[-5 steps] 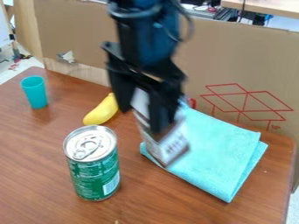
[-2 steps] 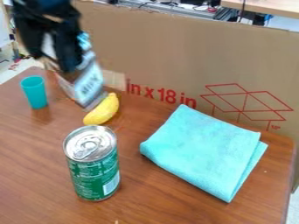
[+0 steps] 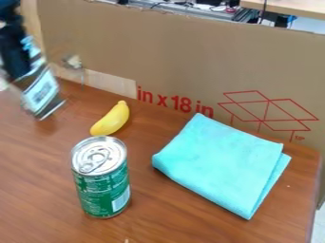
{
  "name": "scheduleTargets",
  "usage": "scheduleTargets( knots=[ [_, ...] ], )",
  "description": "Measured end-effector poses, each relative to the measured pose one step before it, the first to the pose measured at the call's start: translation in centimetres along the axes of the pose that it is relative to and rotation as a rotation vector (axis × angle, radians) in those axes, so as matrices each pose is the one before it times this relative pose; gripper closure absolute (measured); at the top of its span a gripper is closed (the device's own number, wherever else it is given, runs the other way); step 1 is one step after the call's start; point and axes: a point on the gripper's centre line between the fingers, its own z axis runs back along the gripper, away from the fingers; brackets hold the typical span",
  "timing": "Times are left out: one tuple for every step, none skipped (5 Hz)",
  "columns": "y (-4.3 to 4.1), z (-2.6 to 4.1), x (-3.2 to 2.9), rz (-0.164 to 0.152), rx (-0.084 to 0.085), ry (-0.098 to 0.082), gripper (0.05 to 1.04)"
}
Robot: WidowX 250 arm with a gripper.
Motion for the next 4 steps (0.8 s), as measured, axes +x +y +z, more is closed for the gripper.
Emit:
scheduleTargets(
  knots=[
    [2.752, -1.992, -1.627, 0.0323, -0.0198, 0.1046, 0.247],
    [3.287, -1.887, -0.713, 0.0135, 0.0048, 0.0127, 0.247],
    [1.835, -1.402, 0.127, -0.0463, 0.0323, 0.0298, 0.247],
    [1.731, -1.551, -0.455, -0.0296, 0.0227, 0.0373, 0.247]
  ],
)
